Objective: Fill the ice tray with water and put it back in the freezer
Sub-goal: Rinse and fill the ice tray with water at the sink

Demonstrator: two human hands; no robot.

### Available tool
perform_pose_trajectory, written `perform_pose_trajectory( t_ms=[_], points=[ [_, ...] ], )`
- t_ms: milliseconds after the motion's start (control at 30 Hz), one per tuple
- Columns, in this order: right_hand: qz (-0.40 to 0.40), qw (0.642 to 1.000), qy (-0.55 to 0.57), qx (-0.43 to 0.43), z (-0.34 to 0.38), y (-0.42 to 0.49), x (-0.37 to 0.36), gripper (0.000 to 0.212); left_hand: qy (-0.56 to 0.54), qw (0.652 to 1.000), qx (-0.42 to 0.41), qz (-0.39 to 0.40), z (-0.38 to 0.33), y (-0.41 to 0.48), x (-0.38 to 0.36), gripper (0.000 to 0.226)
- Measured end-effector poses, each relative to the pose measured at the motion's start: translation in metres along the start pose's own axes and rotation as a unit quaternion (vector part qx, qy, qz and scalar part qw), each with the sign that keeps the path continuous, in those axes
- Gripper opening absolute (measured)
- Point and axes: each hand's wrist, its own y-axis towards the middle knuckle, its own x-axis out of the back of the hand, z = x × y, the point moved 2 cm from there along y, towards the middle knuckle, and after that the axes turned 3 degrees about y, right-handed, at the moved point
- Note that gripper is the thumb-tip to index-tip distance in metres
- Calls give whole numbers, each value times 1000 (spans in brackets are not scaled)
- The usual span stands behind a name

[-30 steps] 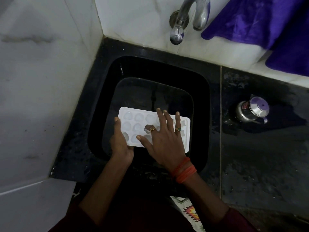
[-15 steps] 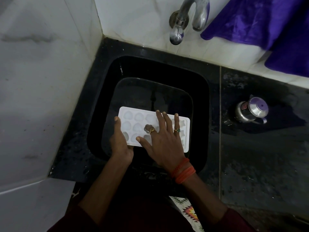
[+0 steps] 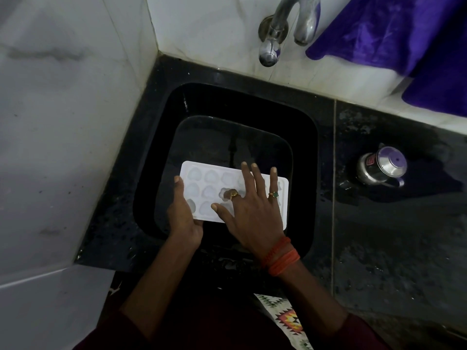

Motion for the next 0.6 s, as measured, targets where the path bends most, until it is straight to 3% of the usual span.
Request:
perform_pose_trajectory(
  t_ms=[300,500,600],
  points=[
    [27,1000,14,0,3,0,-2,62,2,1000,1,-11,-2,1,1,41],
    [-50,999,21,-3,0,4,4,56,-4,1000,18,-10,-2,0,1,47],
    [-36,999,24,-19,-4,11,6,58,-7,1000,22,-9,-3,0,3,48]
  ],
)
